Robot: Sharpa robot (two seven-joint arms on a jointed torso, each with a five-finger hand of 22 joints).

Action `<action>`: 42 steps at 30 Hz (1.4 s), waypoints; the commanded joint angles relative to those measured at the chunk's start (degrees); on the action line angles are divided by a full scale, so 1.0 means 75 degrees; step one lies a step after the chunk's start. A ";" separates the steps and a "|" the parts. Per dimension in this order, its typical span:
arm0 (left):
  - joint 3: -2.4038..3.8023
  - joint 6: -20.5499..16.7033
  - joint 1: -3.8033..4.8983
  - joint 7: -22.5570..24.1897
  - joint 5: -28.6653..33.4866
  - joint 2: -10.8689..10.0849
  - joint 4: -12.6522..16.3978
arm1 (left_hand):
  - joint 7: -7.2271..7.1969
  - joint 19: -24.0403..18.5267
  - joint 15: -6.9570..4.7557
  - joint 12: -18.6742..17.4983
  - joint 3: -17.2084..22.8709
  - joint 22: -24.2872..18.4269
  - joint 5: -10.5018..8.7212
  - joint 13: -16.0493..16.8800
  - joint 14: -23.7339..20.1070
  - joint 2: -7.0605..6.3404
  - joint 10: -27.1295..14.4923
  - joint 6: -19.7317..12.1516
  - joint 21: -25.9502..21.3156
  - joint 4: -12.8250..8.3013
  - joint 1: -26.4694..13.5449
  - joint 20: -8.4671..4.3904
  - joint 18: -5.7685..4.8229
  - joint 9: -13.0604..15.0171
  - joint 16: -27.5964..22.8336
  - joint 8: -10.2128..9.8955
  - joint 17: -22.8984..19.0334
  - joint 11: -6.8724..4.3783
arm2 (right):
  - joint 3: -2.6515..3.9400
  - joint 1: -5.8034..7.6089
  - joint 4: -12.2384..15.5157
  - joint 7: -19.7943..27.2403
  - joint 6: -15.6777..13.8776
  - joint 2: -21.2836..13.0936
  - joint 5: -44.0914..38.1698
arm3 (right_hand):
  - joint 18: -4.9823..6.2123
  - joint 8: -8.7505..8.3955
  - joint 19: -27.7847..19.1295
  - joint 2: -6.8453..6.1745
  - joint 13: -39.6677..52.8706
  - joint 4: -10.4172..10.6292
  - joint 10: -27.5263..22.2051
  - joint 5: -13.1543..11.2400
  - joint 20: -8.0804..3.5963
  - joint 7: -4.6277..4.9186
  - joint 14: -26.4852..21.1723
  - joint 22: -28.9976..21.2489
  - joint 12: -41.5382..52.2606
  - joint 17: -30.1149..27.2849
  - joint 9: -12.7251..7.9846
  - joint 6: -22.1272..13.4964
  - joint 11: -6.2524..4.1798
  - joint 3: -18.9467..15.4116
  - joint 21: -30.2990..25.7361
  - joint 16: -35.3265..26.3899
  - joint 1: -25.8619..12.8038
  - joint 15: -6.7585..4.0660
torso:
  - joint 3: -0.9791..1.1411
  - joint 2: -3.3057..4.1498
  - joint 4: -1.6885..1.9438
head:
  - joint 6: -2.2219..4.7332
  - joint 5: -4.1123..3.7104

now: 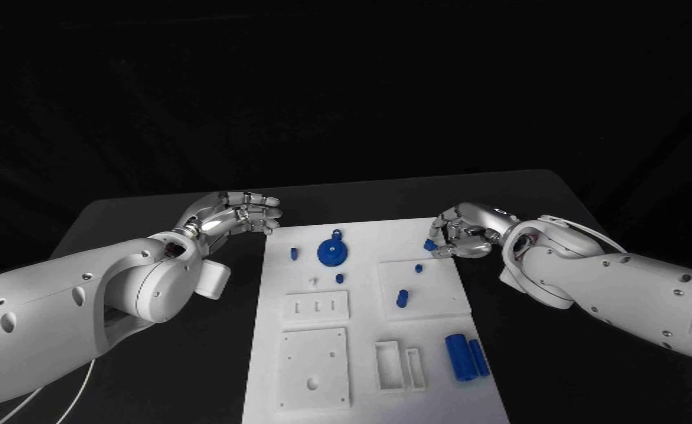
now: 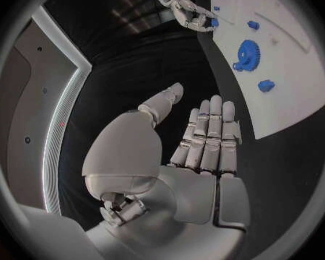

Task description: Assemble the parts on the task board

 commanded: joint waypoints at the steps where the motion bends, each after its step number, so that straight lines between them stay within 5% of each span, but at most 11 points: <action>1: 0.0004 0.0145 0.0007 0.0078 -0.0006 0.0003 0.0013 | 0.0191 -0.0028 0.0024 -0.0028 0.0044 0.0142 0.0000 0.0013 -0.0004 0.0009 0.0042 -0.0038 0.0042 -0.0004 -0.0064 -0.0002 0.0121 -0.0004 -0.0052 -0.0034 0.0012 0.0010 | 0.0001 -0.0026 -0.0017 -0.0029 -0.0069 0.0027 -0.0134 | 0.0942 0.0053 0.0005 0.0020 -0.0014 0.0009 -0.0265 -0.0038 0.0021 -0.0060 0.0024 0.0096 0.0040 0.0014 0.0011 0.0660 -0.0182 0.0075 0.0010 0.0012 0.0076 -0.0061 | -0.0004 0.0001 0.0006 | -0.0006 -0.0011; 11: 0.0004 0.0150 0.0006 0.0069 -0.0016 0.0002 -0.0002 | 0.0192 -0.0028 0.0024 -0.0031 0.0043 0.0142 0.0000 0.0013 -0.0004 0.0012 0.0041 -0.0040 0.0043 -0.0001 -0.0072 -0.0002 0.0121 -0.0004 -0.0054 -0.0035 0.0014 0.0011 | 0.0001 -0.0065 -0.0045 -0.0047 -0.0143 0.0065 -0.0204 | 0.0942 0.0109 0.0011 0.0053 -0.0030 0.0041 -0.0252 -0.0226 0.0044 -0.0111 0.0029 0.0100 0.0052 0.0041 0.0032 0.0831 -0.0228 0.0283 0.0017 -0.0001 0.0083 -0.0104 | -0.0002 0.0001 -0.0004 | -0.0026 0.0001; 27: 0.0001 0.0165 0.0002 0.0070 -0.0015 0.0047 -0.0064 | 0.0195 -0.0027 0.0024 -0.0037 0.0039 0.0141 0.0001 0.0012 -0.0004 0.0020 0.0037 -0.0045 0.0045 0.0007 -0.0091 -0.0001 0.0119 -0.0005 -0.0056 -0.0038 0.0018 0.0013 | 0.0001 -0.0097 -0.0069 -0.0096 -0.0066 0.0096 -0.0457 | 0.0942 0.0184 0.0037 0.0066 -0.0048 0.0491 -0.0138 -0.1780 0.0093 -0.0237 0.0060 0.0109 0.0130 0.0129 0.0048 0.1242 -0.0347 0.1571 0.0054 -0.0047 0.0233 -0.0214 | -0.0005 -0.0002 0.0006 | -0.0067 -0.0015; 42: -0.0002 0.0161 0.0000 0.0059 -0.0015 0.0042 -0.0069 | 0.0196 -0.0029 0.0024 -0.0044 0.0037 0.0141 0.0003 0.0012 -0.0004 0.0019 0.0033 -0.0051 0.0046 0.0006 -0.0100 -0.0002 0.0120 -0.0006 -0.0059 -0.0042 0.0021 0.0013 | 0.0001 -0.0118 -0.0104 -0.0124 -0.0083 0.0161 -0.0571 | 0.0942 0.0222 0.0060 0.0039 -0.0037 0.0622 -0.0093 -0.1823 0.0093 -0.0265 0.0072 0.0113 0.0160 0.0152 0.0071 0.1325 -0.0372 0.1729 0.0081 -0.0045 0.0178 -0.0236 | 0.0008 -0.0002 -0.0001 | -0.0097 0.0015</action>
